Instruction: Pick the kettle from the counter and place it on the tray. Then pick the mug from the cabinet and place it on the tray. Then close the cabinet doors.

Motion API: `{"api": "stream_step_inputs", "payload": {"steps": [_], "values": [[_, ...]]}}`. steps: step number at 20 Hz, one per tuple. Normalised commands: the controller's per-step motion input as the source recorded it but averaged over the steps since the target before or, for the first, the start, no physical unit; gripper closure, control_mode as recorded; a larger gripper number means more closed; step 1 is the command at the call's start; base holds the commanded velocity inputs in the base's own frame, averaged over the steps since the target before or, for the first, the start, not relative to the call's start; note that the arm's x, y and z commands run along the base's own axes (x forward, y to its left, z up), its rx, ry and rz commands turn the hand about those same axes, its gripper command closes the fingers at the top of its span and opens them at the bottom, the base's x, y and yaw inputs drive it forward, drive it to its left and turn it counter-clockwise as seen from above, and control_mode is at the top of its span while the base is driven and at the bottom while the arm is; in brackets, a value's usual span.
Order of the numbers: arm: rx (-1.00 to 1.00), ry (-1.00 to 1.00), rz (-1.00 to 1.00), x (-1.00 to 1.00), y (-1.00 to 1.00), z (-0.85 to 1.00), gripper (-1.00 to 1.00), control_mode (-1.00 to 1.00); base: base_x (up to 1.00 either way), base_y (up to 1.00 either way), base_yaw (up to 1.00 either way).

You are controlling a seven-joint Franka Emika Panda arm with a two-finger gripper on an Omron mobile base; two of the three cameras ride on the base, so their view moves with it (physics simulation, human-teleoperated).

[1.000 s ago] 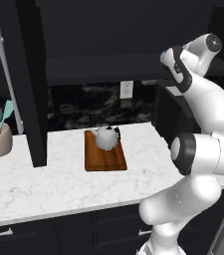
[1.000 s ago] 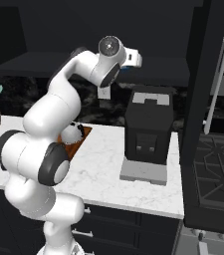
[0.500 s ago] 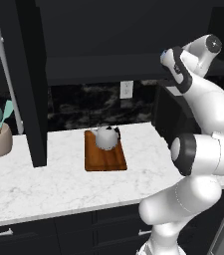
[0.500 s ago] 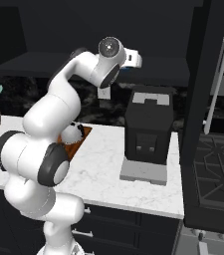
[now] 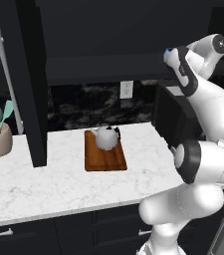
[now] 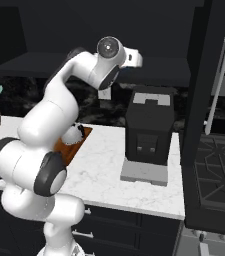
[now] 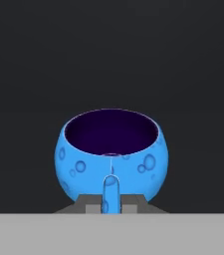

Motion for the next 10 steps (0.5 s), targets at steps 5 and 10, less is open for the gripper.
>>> {"api": "stream_step_inputs", "payload": {"steps": [5, 10], "values": [[0.00, -0.08, 0.00, -0.51, 0.03, 0.20, 1.00, -1.00, 0.00, 0.00, 0.00], [0.00, -0.05, 0.00, -0.67, 0.06, 0.07, 1.00, -1.00, 0.00, 0.00, 0.00]]}}
